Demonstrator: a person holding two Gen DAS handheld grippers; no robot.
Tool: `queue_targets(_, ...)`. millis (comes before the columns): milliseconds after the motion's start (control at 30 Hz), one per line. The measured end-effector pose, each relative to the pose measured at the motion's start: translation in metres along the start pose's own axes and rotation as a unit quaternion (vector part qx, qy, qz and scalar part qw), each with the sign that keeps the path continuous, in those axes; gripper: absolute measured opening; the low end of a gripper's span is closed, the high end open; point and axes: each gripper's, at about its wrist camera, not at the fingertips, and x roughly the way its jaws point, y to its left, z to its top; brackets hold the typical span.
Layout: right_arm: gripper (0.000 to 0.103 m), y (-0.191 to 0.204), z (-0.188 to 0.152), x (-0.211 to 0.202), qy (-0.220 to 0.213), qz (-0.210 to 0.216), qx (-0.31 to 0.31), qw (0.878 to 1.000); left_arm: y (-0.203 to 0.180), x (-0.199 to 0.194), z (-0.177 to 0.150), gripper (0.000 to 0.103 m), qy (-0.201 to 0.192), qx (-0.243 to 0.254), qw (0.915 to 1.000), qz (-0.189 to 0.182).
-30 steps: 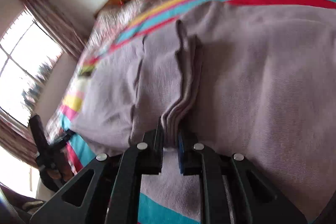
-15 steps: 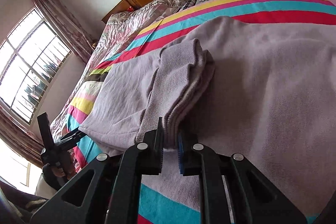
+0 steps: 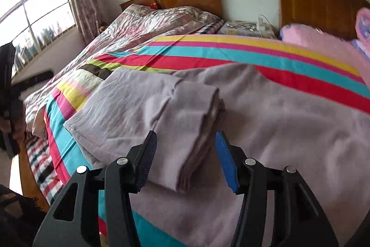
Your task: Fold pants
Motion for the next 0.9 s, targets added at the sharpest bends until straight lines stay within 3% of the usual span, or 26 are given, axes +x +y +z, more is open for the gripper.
queue_targets(100, 0.058, 0.013, 0.027, 0.031, 0.021, 0.006, -0.044, 0.999, -0.041, 0.061, 0.025, 0.102, 0.015, 0.022, 0.9985, -0.048)
queue_targets(167, 0.064, 0.019, 0.038, 0.046, 0.029, 0.014, -0.076, 0.997, -0.061, 0.106, 0.024, 0.102, 0.056, 0.033, 0.9968, -0.048)
queue_targets(200, 0.072, 0.017, 0.037, 0.055, 0.035, 0.013, -0.086, 0.996, -0.066, 0.124, 0.019, 0.102, 0.071, 0.041, 0.9955, -0.047)
queue_targets(300, 0.074, 0.0, 0.026, 0.077, 0.074, 0.003, -0.073, 0.995, -0.064, 0.166, -0.007, 0.102, 0.113, 0.056, 0.992, 0.001)
queue_targets(367, 0.074, -0.004, 0.023, 0.071, 0.066, 0.02, -0.057, 0.996, -0.052, 0.17, -0.016, 0.102, 0.11, 0.035, 0.9932, -0.017)
queue_targets(500, 0.074, -0.006, 0.031, 0.06, 0.03, 0.008, -0.037, 0.999, -0.045, 0.17, -0.016, 0.102, 0.099, 0.018, 0.9947, -0.022)
queue_targets(600, 0.078, -0.008, 0.029, 0.079, 0.064, -0.032, -0.038, 0.997, -0.043, 0.168, -0.016, 0.102, 0.095, 0.015, 0.9952, -0.019)
queue_targets(667, 0.087, -0.011, 0.029, 0.086, 0.088, -0.046, -0.033, 0.995, -0.041, 0.168, -0.015, 0.102, 0.093, 0.012, 0.9954, -0.02)
queue_targets(767, 0.087, -0.018, 0.03, 0.069, 0.073, -0.036, -0.007, 0.997, -0.042, 0.167, -0.015, 0.102, 0.094, 0.014, 0.9954, -0.017)
queue_targets(900, 0.087, -0.036, 0.015, 0.029, 0.052, -0.099, -0.003, 0.994, -0.046, 0.167, -0.016, 0.102, 0.094, 0.02, 0.9953, -0.009)
